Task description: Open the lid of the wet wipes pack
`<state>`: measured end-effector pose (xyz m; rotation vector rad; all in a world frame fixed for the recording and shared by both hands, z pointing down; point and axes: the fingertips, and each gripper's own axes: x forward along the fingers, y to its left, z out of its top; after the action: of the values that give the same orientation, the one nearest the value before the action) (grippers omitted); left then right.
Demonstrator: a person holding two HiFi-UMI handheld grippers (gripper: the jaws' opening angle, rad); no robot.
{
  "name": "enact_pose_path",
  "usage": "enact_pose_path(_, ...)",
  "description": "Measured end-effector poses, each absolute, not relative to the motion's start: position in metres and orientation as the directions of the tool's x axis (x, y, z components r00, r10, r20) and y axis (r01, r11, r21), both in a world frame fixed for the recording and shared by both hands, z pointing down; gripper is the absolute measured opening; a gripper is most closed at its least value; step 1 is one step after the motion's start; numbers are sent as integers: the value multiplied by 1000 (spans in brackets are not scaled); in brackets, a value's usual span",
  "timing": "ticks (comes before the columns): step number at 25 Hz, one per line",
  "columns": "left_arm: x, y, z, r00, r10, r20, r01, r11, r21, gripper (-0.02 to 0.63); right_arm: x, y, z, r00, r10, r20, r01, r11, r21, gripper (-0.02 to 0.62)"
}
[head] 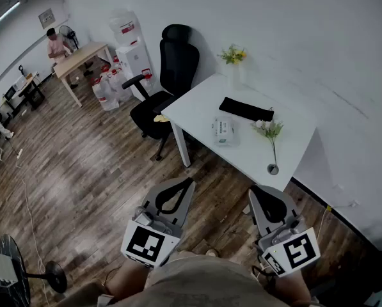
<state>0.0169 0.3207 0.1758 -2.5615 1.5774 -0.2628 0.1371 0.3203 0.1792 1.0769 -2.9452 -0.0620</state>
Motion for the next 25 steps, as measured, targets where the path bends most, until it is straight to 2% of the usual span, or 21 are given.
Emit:
enact_pose_path(19, 20, 304, 184, 426, -899, 102, -874, -438, -210, 15, 143, 300, 196, -759, -650, 43, -647, 760, 69, 34)
enact_pose_path(23, 12, 297, 183, 416, -904, 97, -879, -427, -211, 15, 147, 293, 183, -750, -660, -53, -661, 750, 10, 39)
enact_pose_path(25, 6, 292, 184, 413, -905, 100, -882, -425, -205, 15, 147, 288, 175, -747, -657, -101, -659, 752, -23, 169)
